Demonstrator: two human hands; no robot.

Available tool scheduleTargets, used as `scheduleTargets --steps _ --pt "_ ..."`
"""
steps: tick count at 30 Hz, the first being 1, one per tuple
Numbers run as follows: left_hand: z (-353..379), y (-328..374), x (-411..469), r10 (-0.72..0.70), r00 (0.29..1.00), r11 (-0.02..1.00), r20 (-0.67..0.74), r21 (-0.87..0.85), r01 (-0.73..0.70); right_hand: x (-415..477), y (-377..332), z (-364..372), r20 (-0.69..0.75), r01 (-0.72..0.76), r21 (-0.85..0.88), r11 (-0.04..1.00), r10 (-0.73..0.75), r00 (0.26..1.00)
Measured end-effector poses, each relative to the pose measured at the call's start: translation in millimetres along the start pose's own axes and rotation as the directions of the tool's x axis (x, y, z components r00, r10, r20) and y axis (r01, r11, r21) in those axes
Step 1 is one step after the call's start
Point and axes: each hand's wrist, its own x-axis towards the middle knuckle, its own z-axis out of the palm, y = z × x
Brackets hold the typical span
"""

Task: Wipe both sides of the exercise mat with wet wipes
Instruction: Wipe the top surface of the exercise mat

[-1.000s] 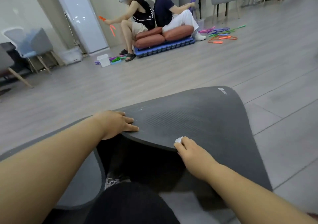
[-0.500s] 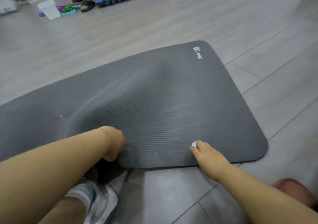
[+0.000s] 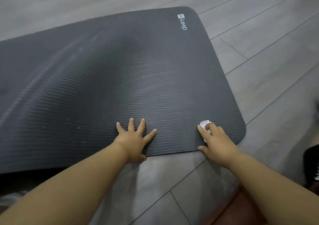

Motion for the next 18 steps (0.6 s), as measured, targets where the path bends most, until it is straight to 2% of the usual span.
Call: scheduleTargets --steps 6,13,18 --pt "21.9 4.8 -15.2 0.018 0.998 1.0 0.055 0.02 -0.019 -1.9 -2.2 -1.4 0.052 0.07 -0.092 0.993 -0.065 0.996" --pt "28.0 -6.1 -39.5 -0.052 0.994 0.998 0.092 0.047 0.048 -10.2 -31.8 11.6 -0.016 0.142 -0.003 0.99 -0.142 0.99" --pt "27.0 -12.3 -56.3 0.011 1.0 0.994 0.011 0.112 -0.012 -20.8 -43.4 14.7 0.02 0.067 0.134 0.989 -0.07 0.997"
